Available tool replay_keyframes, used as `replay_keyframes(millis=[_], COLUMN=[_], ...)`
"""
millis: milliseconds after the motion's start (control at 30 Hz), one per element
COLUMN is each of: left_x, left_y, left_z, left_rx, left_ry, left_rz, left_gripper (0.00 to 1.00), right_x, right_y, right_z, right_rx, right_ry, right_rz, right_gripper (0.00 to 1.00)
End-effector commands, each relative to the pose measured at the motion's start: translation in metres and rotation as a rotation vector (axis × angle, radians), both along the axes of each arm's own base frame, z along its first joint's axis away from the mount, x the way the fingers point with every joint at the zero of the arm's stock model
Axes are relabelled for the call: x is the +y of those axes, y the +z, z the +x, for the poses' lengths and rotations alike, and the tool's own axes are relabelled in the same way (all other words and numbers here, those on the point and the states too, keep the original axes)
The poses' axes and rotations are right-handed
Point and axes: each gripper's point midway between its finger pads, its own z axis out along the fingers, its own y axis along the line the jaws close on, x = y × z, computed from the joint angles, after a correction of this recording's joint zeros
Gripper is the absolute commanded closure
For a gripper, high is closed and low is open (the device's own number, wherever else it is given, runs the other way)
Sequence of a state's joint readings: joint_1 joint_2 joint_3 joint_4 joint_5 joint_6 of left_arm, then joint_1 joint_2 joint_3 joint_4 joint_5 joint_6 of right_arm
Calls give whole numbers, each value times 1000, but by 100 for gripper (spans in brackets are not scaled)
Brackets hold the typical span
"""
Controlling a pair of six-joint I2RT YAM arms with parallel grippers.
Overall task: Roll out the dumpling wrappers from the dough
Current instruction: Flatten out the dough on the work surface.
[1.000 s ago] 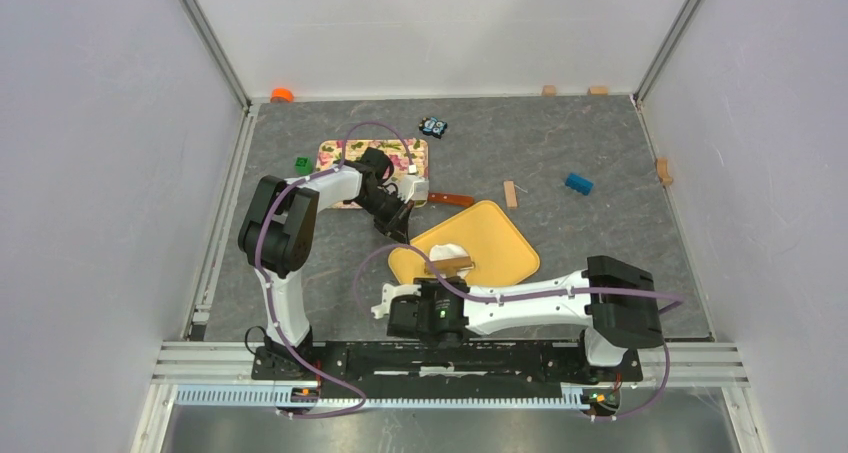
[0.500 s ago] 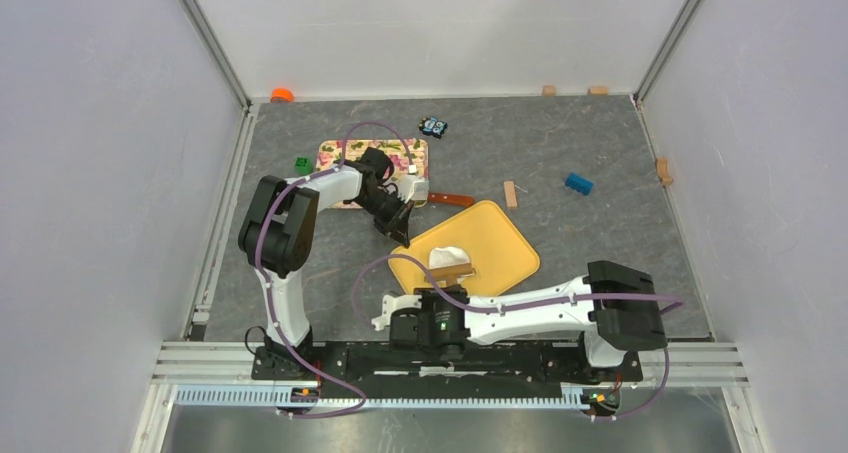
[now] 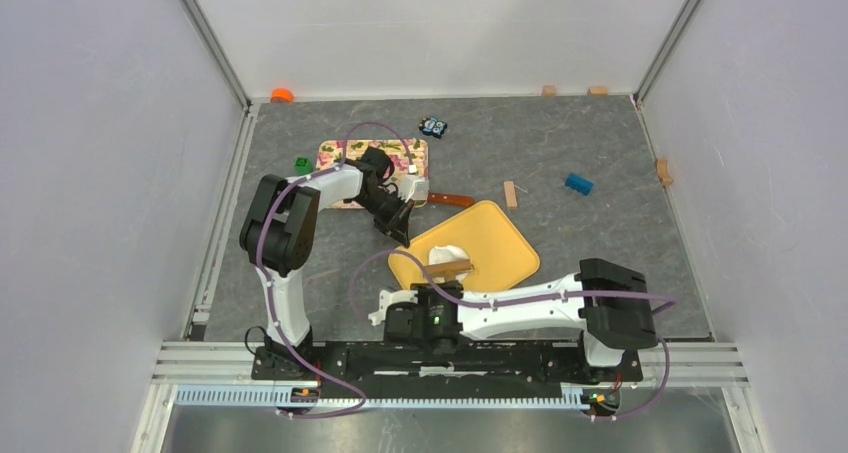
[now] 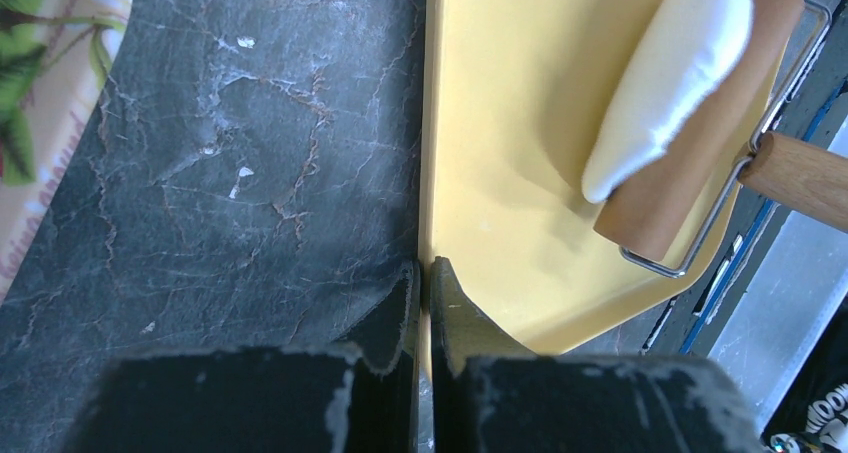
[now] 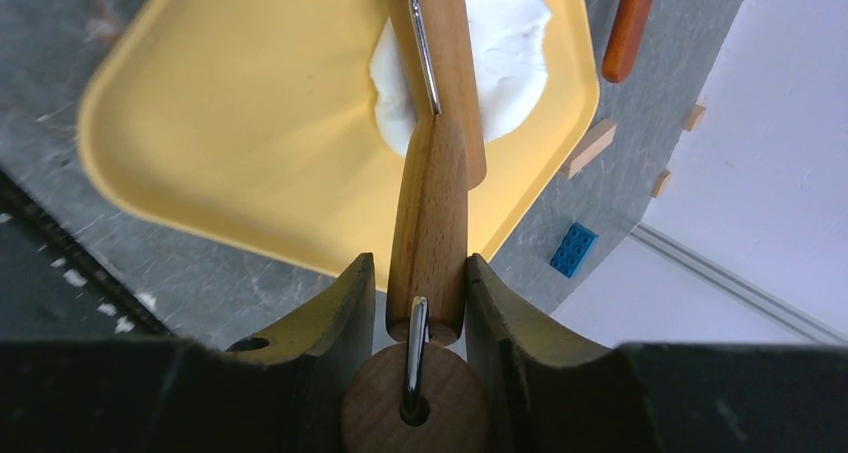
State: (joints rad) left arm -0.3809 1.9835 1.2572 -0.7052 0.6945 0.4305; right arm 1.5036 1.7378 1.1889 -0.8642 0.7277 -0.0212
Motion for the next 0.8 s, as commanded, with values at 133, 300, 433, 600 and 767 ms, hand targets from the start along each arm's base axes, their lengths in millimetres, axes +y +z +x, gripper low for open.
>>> replay_keyframes(millis=[133,300,433,600,767], left_x=[23,23,22,22,22], left_y=[-33,-33,-33,-33,-33], left_z=[-6,-6,-6,-5,-6], left_rx=[35,35,36,35,35], left_ry=[19,19,19,18,16], left_rz=[143,143,143,141,138], left_gripper=[98,98,98,98,98], right_x=[-19,-1,8,-21,-25], right_y=[-44,-32,-37,-54,-61], right_z=[-65,-18,-21,-73,-81], right_rx=[291,203,243,333,349], right_ry=[-11,12,18,-16,-13], right_rz=[-50,-52,-16,-56,-32], right_gripper=[100,100,100,100,100])
